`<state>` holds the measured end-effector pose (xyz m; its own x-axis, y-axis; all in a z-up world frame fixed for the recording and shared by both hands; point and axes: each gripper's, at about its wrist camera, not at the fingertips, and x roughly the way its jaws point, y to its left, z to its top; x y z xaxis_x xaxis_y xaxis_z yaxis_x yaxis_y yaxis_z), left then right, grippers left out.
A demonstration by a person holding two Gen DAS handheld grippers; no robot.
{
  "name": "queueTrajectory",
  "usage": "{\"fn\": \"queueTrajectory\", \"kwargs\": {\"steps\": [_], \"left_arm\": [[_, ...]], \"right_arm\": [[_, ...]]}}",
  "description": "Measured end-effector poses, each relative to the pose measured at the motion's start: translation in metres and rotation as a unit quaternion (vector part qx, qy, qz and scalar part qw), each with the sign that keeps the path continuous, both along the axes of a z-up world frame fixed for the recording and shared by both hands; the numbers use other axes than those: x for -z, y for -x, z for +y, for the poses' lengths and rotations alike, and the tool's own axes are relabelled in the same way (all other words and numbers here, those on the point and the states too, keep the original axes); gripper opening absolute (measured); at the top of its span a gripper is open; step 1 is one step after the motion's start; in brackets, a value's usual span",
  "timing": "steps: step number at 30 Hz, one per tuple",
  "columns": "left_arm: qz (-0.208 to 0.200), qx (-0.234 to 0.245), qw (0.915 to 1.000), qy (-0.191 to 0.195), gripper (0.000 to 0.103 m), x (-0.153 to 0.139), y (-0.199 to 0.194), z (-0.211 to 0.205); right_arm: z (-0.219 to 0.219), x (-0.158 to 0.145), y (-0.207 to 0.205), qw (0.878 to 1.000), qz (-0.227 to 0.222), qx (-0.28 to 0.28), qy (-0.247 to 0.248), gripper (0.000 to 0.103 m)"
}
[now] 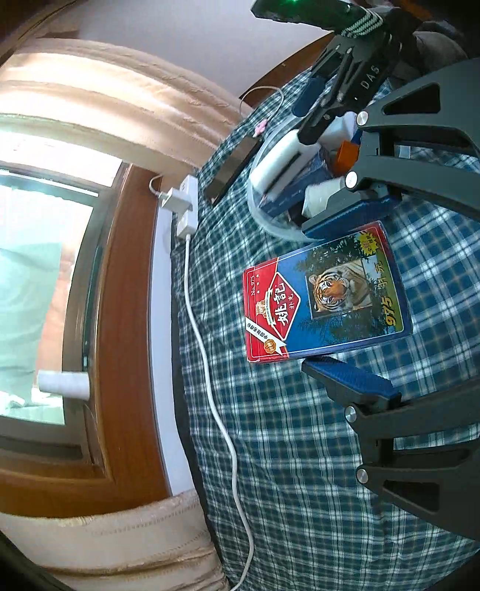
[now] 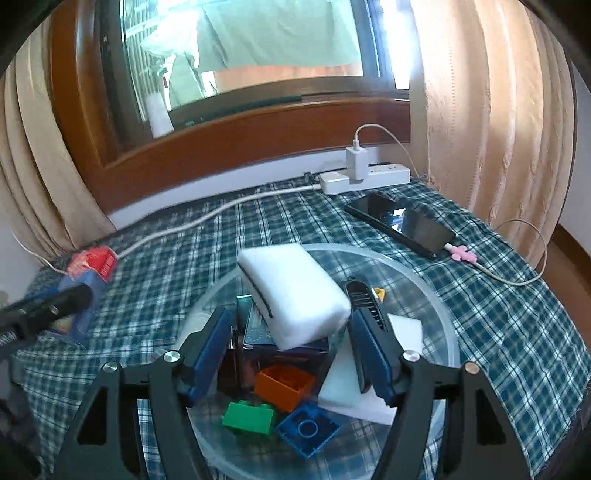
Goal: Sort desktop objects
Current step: 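Carry card box in left tool and eraser in right tool over bowl, then open right tool dropping eraser into bowl while left tool releases card box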
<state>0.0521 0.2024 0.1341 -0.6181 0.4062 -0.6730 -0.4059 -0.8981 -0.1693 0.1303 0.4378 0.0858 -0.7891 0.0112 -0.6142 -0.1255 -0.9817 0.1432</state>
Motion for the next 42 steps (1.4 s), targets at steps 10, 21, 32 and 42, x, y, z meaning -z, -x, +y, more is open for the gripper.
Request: {"fn": "queueTrajectory", "kwargs": {"steps": [10,21,32,42], "left_arm": [[-0.008,0.062,0.9980,0.001,0.070,-0.001,-0.024,0.044],[-0.010,0.123,0.9923,0.011,0.070,0.008,-0.047,0.098],[-0.012,0.131,0.9911,0.016,0.070,0.026,-0.044,0.132],[-0.009,0.123,0.9924,0.009,0.070,0.035,-0.043,0.138]], "right_arm": [[0.033,-0.007,-0.024,0.998,0.024,0.038,0.044,0.073],[0.071,-0.008,-0.049,0.994,0.044,0.077,0.071,0.073],[0.094,-0.001,-0.062,0.992,0.040,0.084,0.086,0.073],[0.099,0.003,-0.069,0.992,0.036,0.080,0.093,0.073]]}}
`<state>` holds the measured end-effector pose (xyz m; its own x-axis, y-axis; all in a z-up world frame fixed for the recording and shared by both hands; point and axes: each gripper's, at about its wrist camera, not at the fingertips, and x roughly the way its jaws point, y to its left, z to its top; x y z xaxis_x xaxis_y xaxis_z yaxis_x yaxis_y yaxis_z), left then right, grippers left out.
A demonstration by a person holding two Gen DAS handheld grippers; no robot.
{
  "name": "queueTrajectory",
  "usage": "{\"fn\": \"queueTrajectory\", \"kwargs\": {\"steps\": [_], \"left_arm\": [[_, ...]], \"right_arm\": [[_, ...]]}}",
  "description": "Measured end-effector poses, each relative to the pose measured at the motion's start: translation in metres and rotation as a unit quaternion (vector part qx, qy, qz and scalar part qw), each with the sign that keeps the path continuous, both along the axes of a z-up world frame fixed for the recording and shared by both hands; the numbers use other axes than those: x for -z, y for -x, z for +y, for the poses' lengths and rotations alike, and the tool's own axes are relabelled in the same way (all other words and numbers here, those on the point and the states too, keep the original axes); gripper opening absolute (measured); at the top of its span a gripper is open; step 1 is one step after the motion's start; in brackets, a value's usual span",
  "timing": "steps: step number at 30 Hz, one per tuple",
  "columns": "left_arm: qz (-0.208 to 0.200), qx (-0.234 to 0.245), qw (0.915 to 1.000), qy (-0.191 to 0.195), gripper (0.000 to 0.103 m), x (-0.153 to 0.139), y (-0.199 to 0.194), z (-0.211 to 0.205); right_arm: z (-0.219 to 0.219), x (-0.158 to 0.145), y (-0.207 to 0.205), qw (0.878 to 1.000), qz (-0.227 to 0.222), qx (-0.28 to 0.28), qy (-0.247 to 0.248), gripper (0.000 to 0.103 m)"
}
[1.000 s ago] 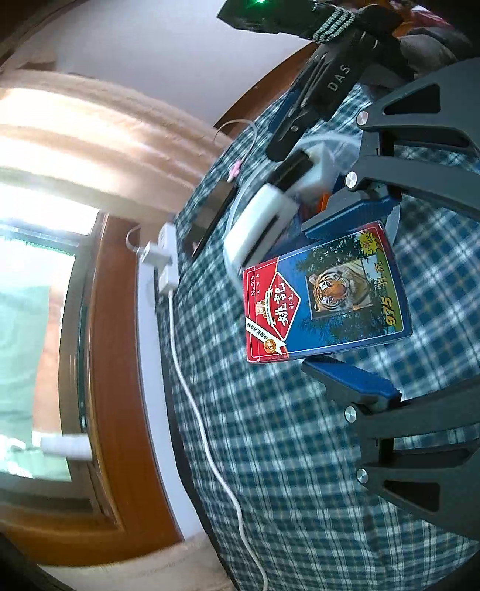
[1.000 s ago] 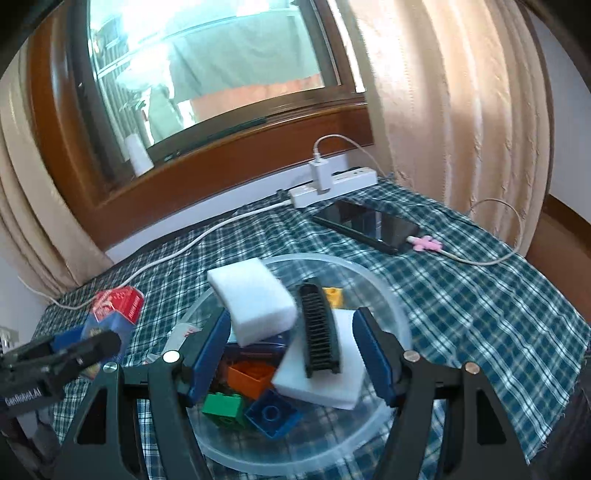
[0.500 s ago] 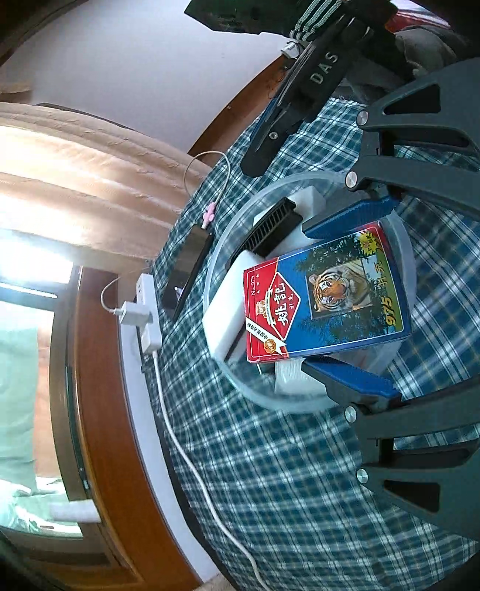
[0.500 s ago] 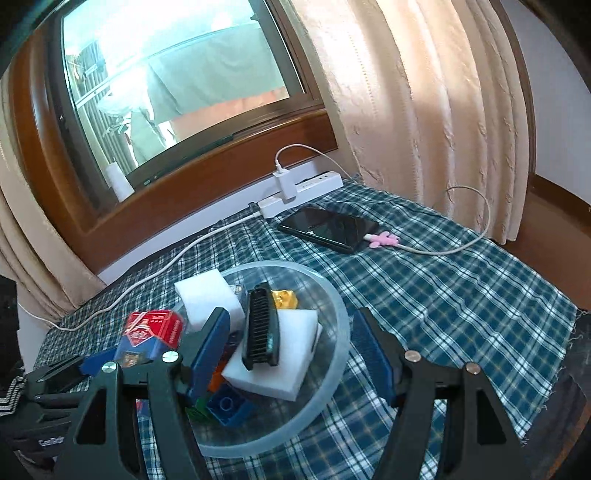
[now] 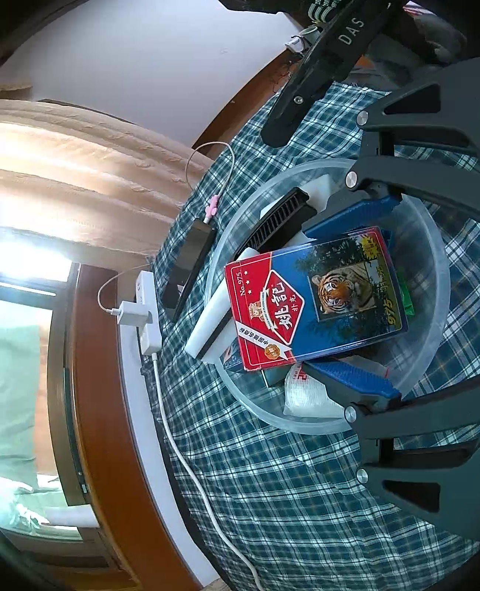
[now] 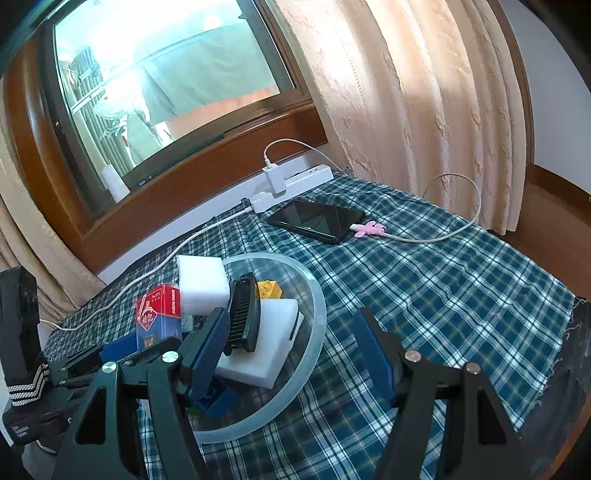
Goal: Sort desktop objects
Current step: 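Open right tool dropping eraser into bowl while left tool releases card box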
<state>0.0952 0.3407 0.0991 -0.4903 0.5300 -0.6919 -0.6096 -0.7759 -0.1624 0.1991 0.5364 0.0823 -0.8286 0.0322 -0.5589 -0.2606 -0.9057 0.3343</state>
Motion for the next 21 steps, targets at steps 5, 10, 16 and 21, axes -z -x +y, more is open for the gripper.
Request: {"fn": "queueTrajectory", "kwargs": {"steps": [5,10,16,21], "left_arm": [[-0.029,0.023,0.9992,-0.012,0.079,0.000,-0.001,0.004],[-0.005,0.030,0.9995,-0.012,0.080,-0.008,-0.012,0.004],[0.004,0.019,0.9995,-0.024,0.080,-0.017,-0.014,-0.009],[0.071,-0.019,0.9972,-0.014,0.080,-0.037,-0.025,-0.031]], "right_arm": [[0.000,-0.001,-0.003,1.000,0.000,-0.002,0.000,0.078],[0.000,-0.003,-0.010,1.000,-0.003,-0.001,-0.004,0.080],[-0.001,-0.005,-0.018,1.000,-0.009,0.002,-0.009,0.081],[-0.010,-0.008,-0.023,0.999,-0.016,-0.009,-0.026,0.082]]}}
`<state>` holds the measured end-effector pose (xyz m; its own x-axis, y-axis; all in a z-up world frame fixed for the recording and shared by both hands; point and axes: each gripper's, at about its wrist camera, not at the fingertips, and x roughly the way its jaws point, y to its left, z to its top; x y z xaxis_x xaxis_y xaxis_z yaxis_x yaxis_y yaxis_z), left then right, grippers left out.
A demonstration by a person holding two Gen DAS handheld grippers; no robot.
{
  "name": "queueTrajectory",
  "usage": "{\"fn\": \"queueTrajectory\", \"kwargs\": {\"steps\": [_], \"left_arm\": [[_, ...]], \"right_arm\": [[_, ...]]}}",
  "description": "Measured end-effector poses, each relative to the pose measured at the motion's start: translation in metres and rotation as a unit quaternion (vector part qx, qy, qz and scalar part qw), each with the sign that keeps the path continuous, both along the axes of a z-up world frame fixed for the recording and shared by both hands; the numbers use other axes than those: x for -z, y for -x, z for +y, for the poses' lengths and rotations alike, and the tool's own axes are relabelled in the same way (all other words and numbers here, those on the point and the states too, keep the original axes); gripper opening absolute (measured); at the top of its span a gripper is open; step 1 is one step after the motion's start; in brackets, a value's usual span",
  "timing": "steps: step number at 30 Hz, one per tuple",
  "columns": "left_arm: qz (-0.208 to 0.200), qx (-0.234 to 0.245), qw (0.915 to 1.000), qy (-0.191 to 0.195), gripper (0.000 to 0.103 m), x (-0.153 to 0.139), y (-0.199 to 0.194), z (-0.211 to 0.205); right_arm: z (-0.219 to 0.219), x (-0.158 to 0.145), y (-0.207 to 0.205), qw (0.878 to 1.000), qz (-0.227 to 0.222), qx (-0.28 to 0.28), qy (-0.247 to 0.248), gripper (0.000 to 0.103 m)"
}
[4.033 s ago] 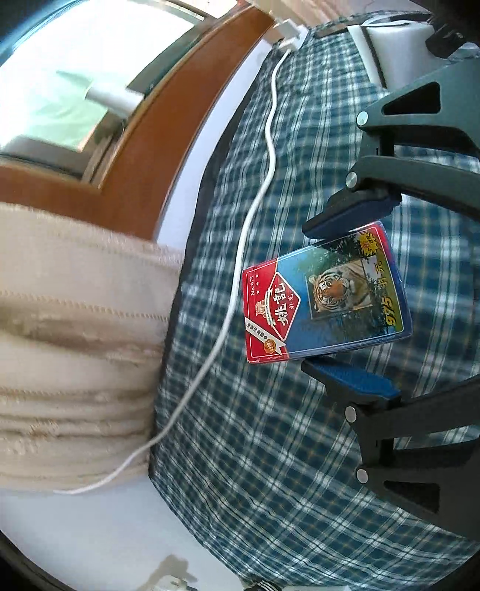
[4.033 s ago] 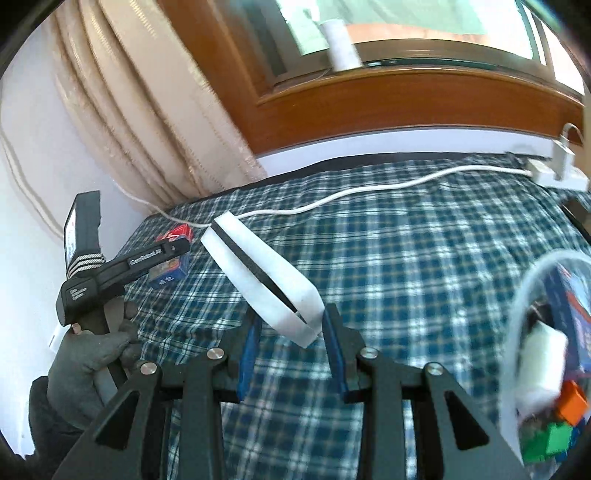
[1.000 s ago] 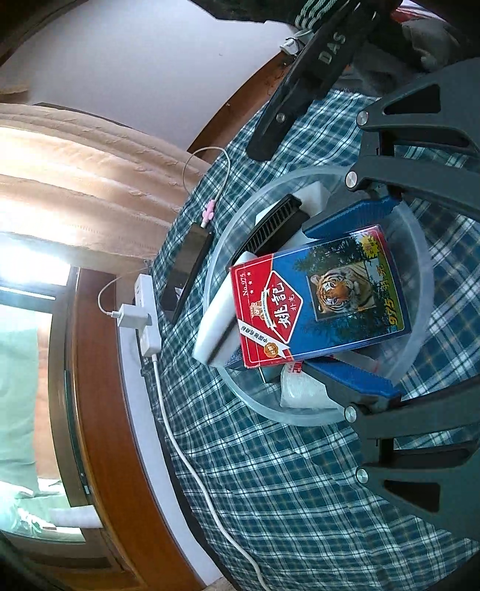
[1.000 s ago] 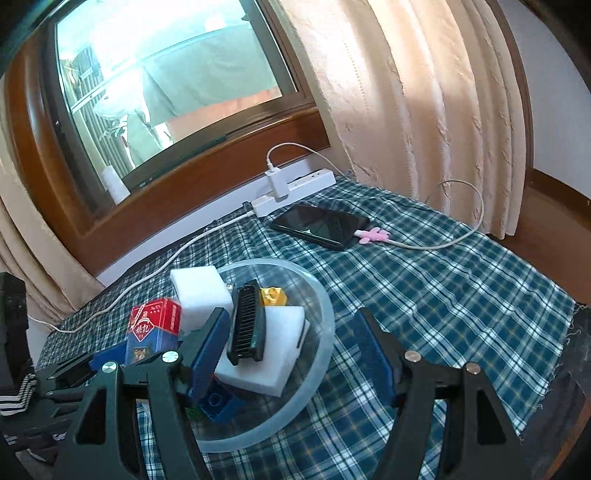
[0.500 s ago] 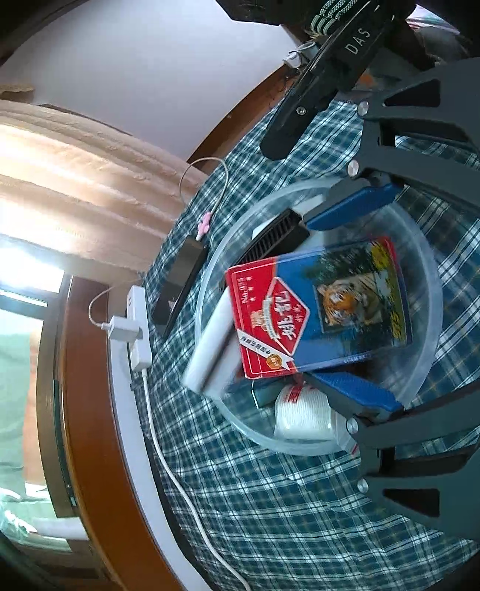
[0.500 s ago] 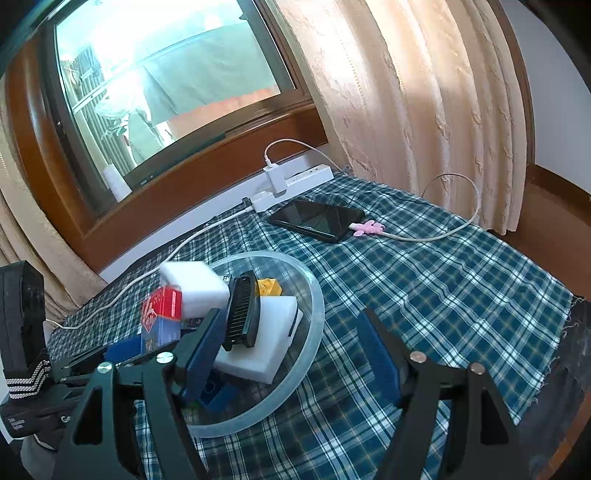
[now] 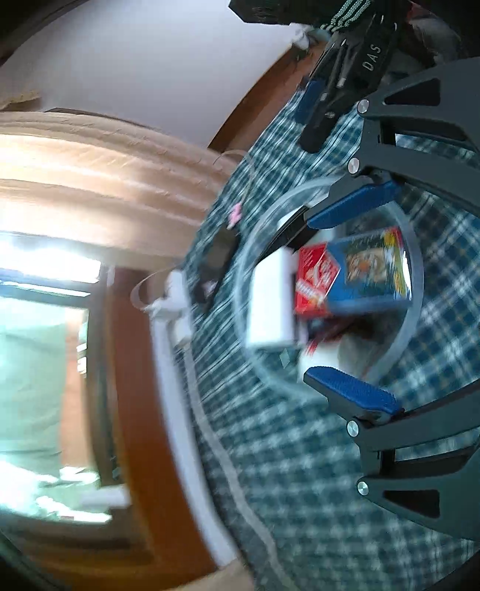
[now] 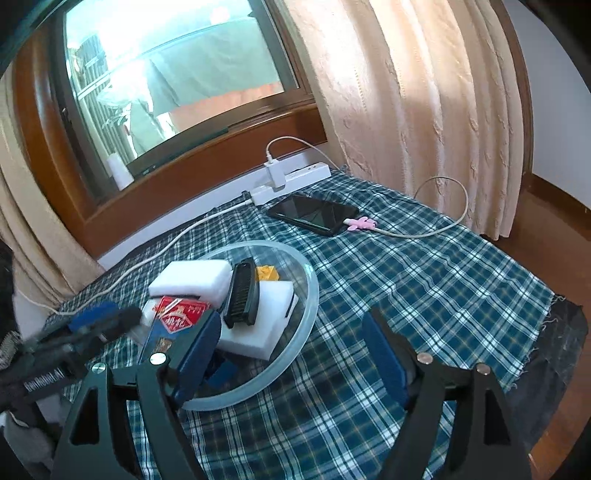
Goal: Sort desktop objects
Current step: 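Open right tool dropping eraser into bowl while left tool releases card box, then withdraw both open tools back from the bowl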
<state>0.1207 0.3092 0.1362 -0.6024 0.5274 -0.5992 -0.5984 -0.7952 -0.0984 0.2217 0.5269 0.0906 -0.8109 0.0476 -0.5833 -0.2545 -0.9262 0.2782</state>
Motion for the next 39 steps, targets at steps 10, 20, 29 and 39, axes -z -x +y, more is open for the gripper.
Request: {"fn": "queueTrajectory", "kwargs": {"steps": [10,20,29,39], "left_arm": [[0.065,-0.122,0.9885,0.061,0.087,-0.025,-0.023,-0.030],[0.062,-0.136,0.9862,0.071,0.087,-0.020,-0.039,-0.038],[0.029,-0.144,0.9867,0.071,0.087,-0.007,-0.038,-0.042],[-0.010,-0.125,0.9903,0.058,0.087,0.000,-0.031,-0.040]], "right_arm": [[-0.019,-0.012,-0.012,1.000,0.020,-0.005,-0.011,0.103],[-0.045,0.001,-0.018,0.998,-0.022,-0.031,-0.041,0.103],[-0.059,0.016,-0.018,0.998,-0.044,-0.041,-0.037,0.103],[-0.071,0.028,-0.012,0.995,-0.060,-0.051,-0.060,0.103]]}}
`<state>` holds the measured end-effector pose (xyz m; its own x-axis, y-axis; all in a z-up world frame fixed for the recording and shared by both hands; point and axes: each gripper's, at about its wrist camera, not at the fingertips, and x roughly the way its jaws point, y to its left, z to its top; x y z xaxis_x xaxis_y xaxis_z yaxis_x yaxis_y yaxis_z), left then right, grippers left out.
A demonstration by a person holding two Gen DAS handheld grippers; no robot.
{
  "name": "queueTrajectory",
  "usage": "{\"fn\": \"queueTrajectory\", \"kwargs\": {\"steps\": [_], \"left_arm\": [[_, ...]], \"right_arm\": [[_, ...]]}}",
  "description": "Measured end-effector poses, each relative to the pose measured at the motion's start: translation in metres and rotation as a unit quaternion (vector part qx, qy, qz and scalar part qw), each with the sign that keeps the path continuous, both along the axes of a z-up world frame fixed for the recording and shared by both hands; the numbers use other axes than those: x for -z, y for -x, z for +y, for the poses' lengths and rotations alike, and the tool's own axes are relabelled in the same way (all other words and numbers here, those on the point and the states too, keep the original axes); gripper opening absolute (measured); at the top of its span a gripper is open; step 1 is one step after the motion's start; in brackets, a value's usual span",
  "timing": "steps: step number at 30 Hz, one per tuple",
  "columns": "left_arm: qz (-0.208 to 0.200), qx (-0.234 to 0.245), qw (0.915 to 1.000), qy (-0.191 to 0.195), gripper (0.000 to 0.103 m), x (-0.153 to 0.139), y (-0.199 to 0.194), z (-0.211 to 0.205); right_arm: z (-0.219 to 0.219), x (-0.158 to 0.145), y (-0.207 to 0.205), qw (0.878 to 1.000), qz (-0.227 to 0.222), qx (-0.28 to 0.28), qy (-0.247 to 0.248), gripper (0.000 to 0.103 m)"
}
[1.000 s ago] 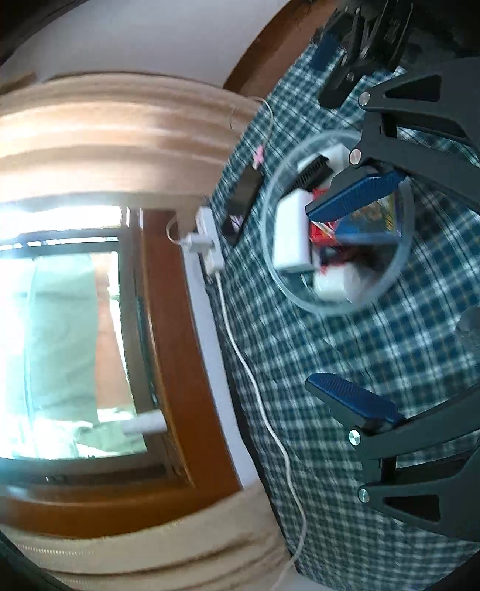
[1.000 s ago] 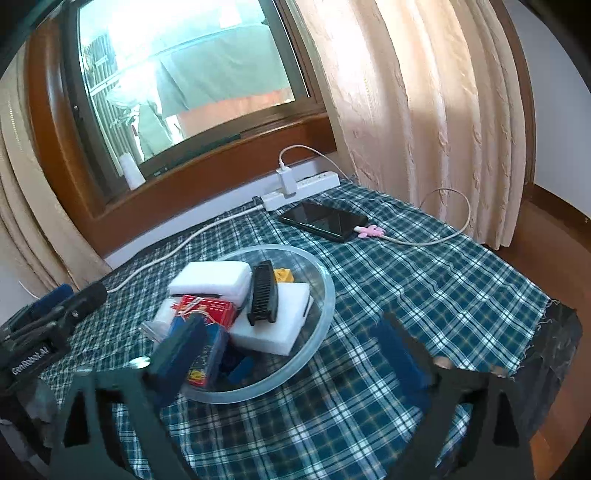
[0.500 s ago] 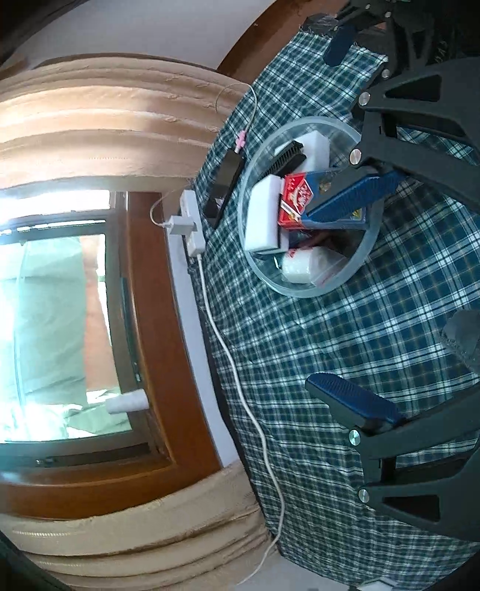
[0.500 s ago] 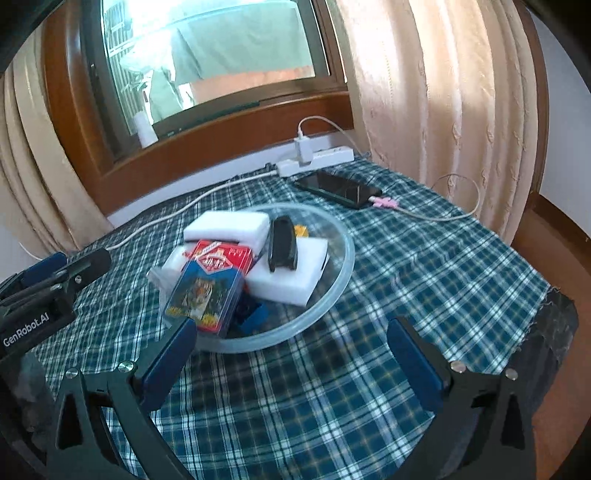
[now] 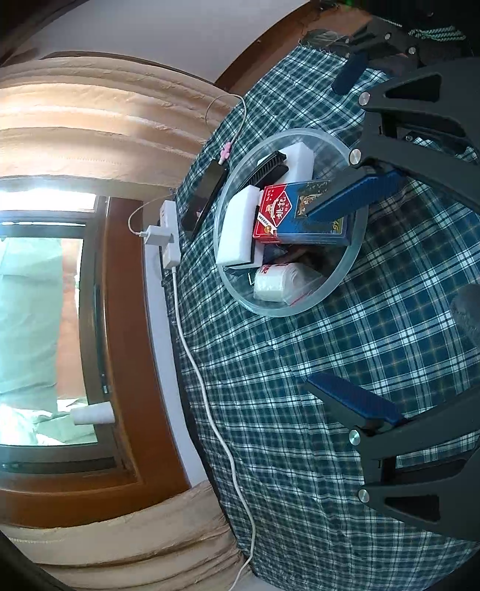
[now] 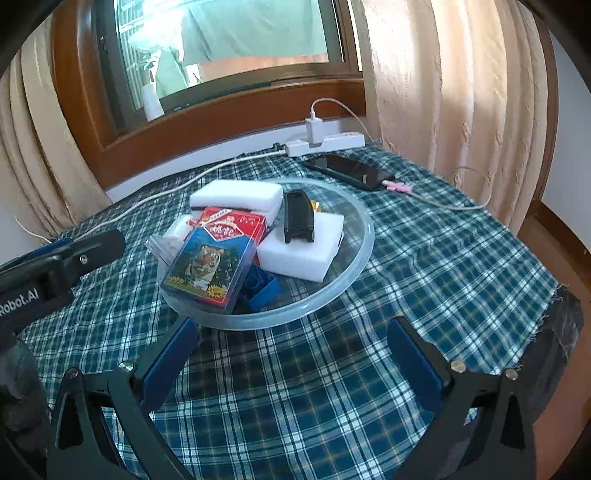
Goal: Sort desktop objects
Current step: 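Withdraw both open tools back from the bowl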
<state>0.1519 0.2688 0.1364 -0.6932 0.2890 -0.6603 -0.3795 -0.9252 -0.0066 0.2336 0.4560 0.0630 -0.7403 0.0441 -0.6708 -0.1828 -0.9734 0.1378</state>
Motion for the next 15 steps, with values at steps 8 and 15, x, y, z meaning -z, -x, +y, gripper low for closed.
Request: {"fn": "queueTrajectory", "kwargs": {"steps": [8,15], "left_arm": [[-0.003,0.005,1.0000,-0.001,0.087,-0.0002,0.0029,0.0021],[-0.004,0.004,1.0000,0.003,0.087,0.0018,0.0056,-0.0020]], "right_arm": [[0.0023,0.0044,0.0020,1.000,-0.006,0.001,0.006,0.103],[0.0010,0.0063,0.0050,1.000,-0.010,0.000,0.008,0.103]]}}
